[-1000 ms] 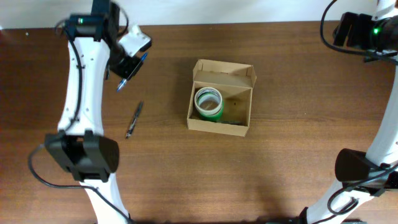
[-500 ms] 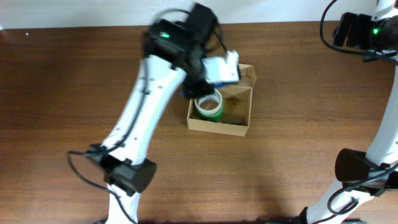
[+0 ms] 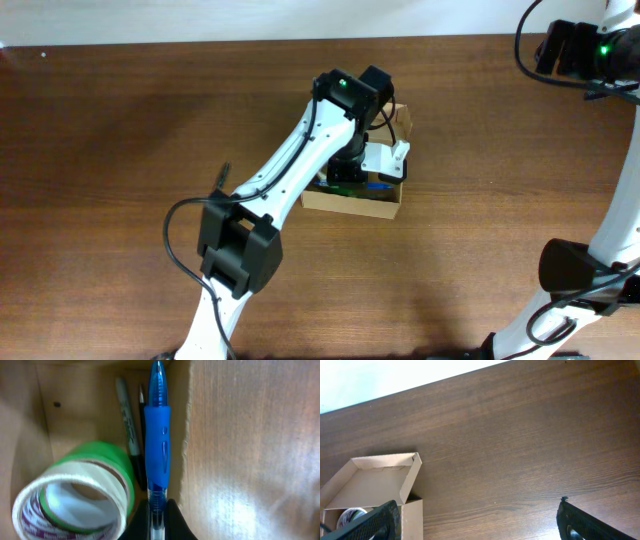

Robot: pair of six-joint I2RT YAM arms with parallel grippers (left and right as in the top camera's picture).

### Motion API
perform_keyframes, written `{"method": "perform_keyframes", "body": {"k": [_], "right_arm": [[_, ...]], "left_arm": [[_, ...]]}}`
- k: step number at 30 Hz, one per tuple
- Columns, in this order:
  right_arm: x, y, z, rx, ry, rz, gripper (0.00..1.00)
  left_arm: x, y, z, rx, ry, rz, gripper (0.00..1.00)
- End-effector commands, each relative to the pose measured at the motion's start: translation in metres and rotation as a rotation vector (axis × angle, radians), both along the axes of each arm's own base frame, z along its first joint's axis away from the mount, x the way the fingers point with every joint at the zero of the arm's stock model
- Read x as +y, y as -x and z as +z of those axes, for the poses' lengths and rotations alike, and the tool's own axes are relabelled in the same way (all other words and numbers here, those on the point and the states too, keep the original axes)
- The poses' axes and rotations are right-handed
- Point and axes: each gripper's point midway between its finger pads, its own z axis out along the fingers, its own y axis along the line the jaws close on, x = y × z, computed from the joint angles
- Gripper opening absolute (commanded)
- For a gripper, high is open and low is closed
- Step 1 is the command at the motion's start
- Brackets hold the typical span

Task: Pack container
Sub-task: 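Grasp the blue pen and lower it into the box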

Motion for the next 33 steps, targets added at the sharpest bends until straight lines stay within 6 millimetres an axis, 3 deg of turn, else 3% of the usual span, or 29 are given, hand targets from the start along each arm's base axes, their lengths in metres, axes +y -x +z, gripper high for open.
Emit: {"method": "perform_keyframes", "body": {"k": [1, 14, 18, 23, 27, 29, 30, 32, 33], "right_arm": [[0.0, 0.003, 0.005, -0.013, -0.004, -0.004, 0.99], [0.0, 0.003, 0.005, -0.013, -0.004, -0.004, 0.99], [0.0, 0.003, 0.005, -0.013, -0.004, -0.004, 0.99], [0.0, 0.003, 0.005, -0.013, -0.004, -0.004, 0.99], [0.0, 0.003, 0.005, -0.013, -0.004, -0.004, 0.99], [0.0, 0.003, 0.005, -0.013, -0.004, -0.004, 0.99], [0.0, 0.003, 0.005, -0.013, -0.004, -0.004, 0.99], [0.0, 0.003, 0.005, -0.013, -0.004, -0.004, 0.99], [0.0, 0.003, 0.005, -0.013, -0.004, -0.004, 0.99]], "left_arm": [[-0.004, 0.001, -0.022, 0.04, -0.004, -0.049, 0.01], [-0.008, 0.003, -0.05, 0.1, -0.013, -0.045, 0.03], [-0.01, 0.0, -0.048, 0.091, -0.011, -0.011, 0.2], [-0.014, -0.006, -0.04, 0.078, -0.008, 0.121, 0.3], [-0.018, -0.008, -0.01, 0.026, 0.033, 0.147, 0.31], [-0.015, -0.01, 0.026, -0.053, 0.066, 0.164, 0.31], [-0.008, -0.014, 0.054, -0.131, 0.082, 0.202, 0.32], [-0.002, -0.014, 0.087, -0.199, 0.127, 0.216, 0.36], [0.003, -0.014, 0.105, -0.233, 0.154, 0.235, 0.45]]}}
